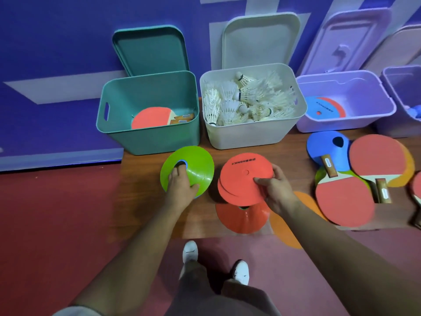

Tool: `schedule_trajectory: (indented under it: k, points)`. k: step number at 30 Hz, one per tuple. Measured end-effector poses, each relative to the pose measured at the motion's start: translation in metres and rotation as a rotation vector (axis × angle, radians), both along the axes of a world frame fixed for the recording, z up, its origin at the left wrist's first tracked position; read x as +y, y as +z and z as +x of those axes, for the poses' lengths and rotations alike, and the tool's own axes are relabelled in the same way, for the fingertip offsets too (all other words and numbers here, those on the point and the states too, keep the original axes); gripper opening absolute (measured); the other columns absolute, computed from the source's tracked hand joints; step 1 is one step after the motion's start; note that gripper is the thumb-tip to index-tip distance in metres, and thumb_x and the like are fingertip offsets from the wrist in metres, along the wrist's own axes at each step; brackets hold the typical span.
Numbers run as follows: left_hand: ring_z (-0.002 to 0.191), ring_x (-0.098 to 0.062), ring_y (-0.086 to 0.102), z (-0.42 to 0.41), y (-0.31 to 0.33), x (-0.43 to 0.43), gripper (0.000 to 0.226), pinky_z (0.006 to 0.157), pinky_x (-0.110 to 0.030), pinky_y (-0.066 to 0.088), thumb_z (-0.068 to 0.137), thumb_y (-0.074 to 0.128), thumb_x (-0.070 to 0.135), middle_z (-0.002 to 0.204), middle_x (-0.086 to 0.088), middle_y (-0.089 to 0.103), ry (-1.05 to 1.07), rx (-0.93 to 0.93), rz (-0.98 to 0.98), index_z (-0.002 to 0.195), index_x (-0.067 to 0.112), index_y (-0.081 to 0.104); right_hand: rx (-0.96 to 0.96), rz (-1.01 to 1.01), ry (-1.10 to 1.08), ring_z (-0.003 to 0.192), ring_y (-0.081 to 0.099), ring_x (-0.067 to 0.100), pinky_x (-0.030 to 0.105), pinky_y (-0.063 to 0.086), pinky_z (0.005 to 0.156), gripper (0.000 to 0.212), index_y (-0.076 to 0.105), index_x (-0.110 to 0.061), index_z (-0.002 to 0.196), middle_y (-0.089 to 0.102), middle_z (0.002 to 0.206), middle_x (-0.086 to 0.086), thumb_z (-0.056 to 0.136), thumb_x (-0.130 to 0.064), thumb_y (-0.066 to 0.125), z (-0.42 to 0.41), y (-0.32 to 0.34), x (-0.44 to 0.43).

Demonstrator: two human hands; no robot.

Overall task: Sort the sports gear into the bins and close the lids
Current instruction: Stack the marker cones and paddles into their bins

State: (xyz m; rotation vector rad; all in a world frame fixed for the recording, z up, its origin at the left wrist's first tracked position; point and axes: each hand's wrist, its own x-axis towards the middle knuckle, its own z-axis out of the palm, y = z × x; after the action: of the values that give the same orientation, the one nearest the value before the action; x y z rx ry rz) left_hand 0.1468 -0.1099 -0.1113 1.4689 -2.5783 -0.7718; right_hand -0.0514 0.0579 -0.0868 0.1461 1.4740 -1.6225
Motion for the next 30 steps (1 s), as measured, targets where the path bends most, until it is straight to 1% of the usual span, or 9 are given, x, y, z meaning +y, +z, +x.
schedule_trajectory:
  k: [2, 4, 8, 12, 16, 20, 23, 28, 30]
  points:
    - [0.123, -0.040, 0.043, -0.007, 0.020, 0.007, 0.070, 0.104, -0.041, 0.032, 0.073, 0.079, 0.017, 0.126, -0.023, 0.049, 0.016, 0.061, -0.001, 0.130, -0.002, 0.043, 0.023, -0.010, -0.011, 0.101, 0.061, 0.025, 0.037, 0.055, 0.077, 0.061, 0.048, -0.018, 0.132, 0.058, 0.125, 0.013, 0.083, 0.018, 0.054, -0.006, 0.015, 0.005]
    - [0.125, -0.039, 0.043, -0.017, 0.043, 0.016, 0.072, 0.105, -0.040, 0.032, 0.073, 0.079, 0.018, 0.129, -0.023, 0.049, 0.005, 0.124, -0.009, 0.131, -0.002, 0.042, 0.067, -0.022, -0.013, 0.104, 0.060, 0.026, 0.036, 0.055, 0.073, 0.069, 0.045, -0.026, 0.137, 0.058, 0.121, 0.005, 0.083, 0.016, 0.056, -0.015, 0.033, 0.015]
    - [0.126, -0.036, 0.043, -0.048, 0.086, 0.031, 0.072, 0.106, -0.038, 0.032, 0.074, 0.079, 0.021, 0.130, -0.021, 0.049, -0.016, 0.220, -0.013, 0.131, -0.001, 0.043, 0.133, -0.076, -0.055, 0.110, 0.060, 0.029, 0.047, 0.056, 0.088, 0.072, 0.046, -0.031, 0.139, 0.058, 0.125, 0.005, 0.083, 0.014, 0.055, -0.043, 0.067, 0.036]
    - [0.130, -0.034, 0.041, -0.087, 0.124, 0.038, 0.075, 0.109, -0.037, 0.031, 0.075, 0.078, 0.020, 0.136, -0.020, 0.046, -0.093, 0.308, -0.017, 0.135, -0.002, 0.040, 0.184, -0.098, -0.129, 0.112, 0.058, 0.034, 0.051, 0.054, 0.091, 0.068, 0.048, -0.030, 0.135, 0.056, 0.128, 0.010, 0.082, 0.011, 0.057, -0.073, 0.096, 0.054]
    - [0.134, -0.032, 0.038, -0.133, 0.155, 0.035, 0.079, 0.110, -0.033, 0.028, 0.075, 0.078, 0.022, 0.142, -0.019, 0.042, -0.164, 0.376, -0.013, 0.139, 0.000, 0.037, 0.237, -0.119, -0.257, 0.101, 0.064, 0.030, 0.040, 0.055, 0.074, 0.069, 0.050, -0.028, 0.134, 0.060, 0.126, 0.012, 0.079, 0.014, 0.057, -0.102, 0.118, 0.066]
    - [0.134, -0.031, 0.038, -0.175, 0.173, 0.029, 0.076, 0.107, -0.032, 0.028, 0.078, 0.076, 0.022, 0.142, -0.017, 0.042, -0.239, 0.422, -0.007, 0.139, 0.001, 0.037, 0.294, -0.105, -0.333, 0.088, 0.064, 0.023, 0.035, 0.053, 0.067, 0.066, 0.049, -0.021, 0.133, 0.061, 0.114, 0.010, 0.079, 0.017, 0.052, -0.122, 0.132, 0.077]
    - [0.134, -0.031, 0.038, -0.202, 0.177, 0.028, 0.073, 0.106, -0.031, 0.028, 0.079, 0.076, 0.021, 0.141, -0.018, 0.043, -0.287, 0.455, -0.008, 0.138, 0.001, 0.038, 0.336, -0.083, -0.365, 0.092, 0.062, 0.023, 0.034, 0.052, 0.070, 0.067, 0.048, -0.018, 0.135, 0.060, 0.119, 0.011, 0.078, 0.018, 0.053, -0.144, 0.131, 0.085]
    - [0.133, -0.031, 0.038, -0.242, 0.172, 0.033, 0.071, 0.106, -0.030, 0.026, 0.077, 0.077, 0.020, 0.140, -0.018, 0.044, -0.300, 0.468, -0.012, 0.136, 0.001, 0.040, 0.335, -0.048, -0.395, 0.095, 0.062, 0.025, 0.040, 0.053, 0.080, 0.066, 0.050, -0.023, 0.130, 0.061, 0.122, 0.012, 0.077, 0.016, 0.054, -0.191, 0.119, 0.086]
    - [0.133, -0.032, 0.038, -0.261, 0.166, 0.034, 0.071, 0.107, -0.031, 0.026, 0.077, 0.077, 0.021, 0.139, -0.018, 0.045, -0.295, 0.457, -0.021, 0.135, 0.001, 0.041, 0.326, -0.057, -0.365, 0.092, 0.062, 0.026, 0.040, 0.052, 0.076, 0.063, 0.049, -0.023, 0.130, 0.062, 0.118, 0.012, 0.079, 0.016, 0.052, -0.217, 0.115, 0.081]
